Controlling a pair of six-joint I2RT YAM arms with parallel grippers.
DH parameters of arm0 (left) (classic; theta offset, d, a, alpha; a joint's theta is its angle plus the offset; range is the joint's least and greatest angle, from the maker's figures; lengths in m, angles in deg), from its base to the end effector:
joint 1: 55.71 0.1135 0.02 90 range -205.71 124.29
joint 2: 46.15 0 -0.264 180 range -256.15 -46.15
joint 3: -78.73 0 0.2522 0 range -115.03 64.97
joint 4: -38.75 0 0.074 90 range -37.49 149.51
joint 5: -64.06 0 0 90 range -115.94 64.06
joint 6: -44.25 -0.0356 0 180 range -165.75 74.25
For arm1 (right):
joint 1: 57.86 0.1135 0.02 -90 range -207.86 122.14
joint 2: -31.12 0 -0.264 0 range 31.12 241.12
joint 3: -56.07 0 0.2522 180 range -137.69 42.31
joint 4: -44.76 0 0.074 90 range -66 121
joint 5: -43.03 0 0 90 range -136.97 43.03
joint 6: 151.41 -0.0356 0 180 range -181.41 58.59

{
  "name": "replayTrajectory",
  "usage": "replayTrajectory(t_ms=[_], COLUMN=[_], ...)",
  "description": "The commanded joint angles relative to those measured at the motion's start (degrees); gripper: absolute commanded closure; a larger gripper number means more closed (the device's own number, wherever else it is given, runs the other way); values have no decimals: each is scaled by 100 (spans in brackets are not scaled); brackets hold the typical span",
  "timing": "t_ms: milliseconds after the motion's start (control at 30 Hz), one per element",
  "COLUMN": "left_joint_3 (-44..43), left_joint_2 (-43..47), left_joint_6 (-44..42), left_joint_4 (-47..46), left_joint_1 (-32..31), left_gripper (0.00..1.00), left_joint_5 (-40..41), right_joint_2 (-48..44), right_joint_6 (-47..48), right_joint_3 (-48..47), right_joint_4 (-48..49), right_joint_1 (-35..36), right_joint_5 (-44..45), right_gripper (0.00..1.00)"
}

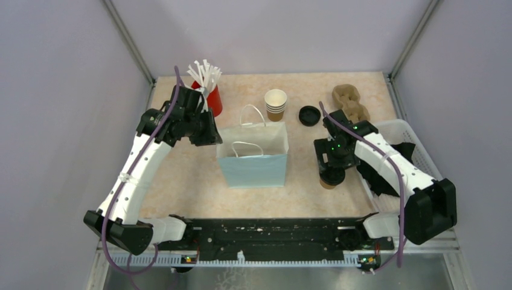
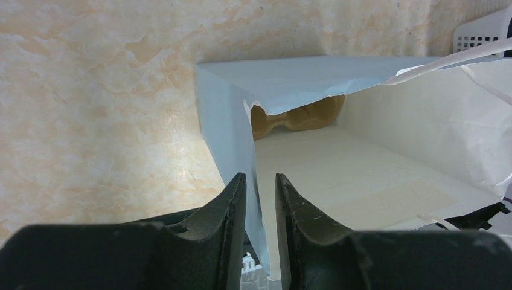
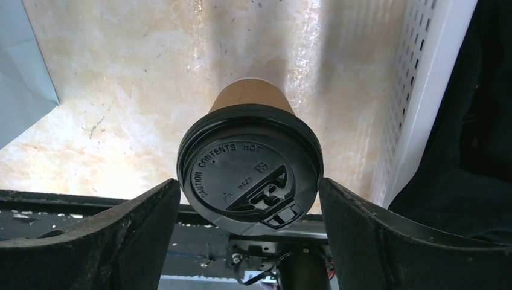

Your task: Pack the takeout coffee

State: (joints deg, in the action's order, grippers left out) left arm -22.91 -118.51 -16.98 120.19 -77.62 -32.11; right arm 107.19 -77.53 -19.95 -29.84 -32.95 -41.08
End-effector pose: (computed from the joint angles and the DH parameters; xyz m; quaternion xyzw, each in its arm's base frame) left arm 0.2093 -0.0883 0.4020 -0.0391 0.9440 -0.1846 0.2708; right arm 0.2170 0.0968 0.2640 -0.0690 0.9873 -0.0009 0.1428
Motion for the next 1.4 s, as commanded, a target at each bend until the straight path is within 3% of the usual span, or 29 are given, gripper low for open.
replayTrajectory(t_ms=[0, 1367], left_joint_3=[32, 51], left_joint_2=[68, 108], left_joint_6=[-39, -56], left_joint_4=[-123, -149], left_joint_1=[-8, -13], left_gripper=[69, 67], left_joint_5=[-18, -48], right_joint_2=[77, 275], right_joint_6=[-42, -197], right_joint_3=[23, 3], right_joint_4=[92, -64], right_joint_1=[102, 222], right_joint_5=[68, 401], right_gripper=[15, 16])
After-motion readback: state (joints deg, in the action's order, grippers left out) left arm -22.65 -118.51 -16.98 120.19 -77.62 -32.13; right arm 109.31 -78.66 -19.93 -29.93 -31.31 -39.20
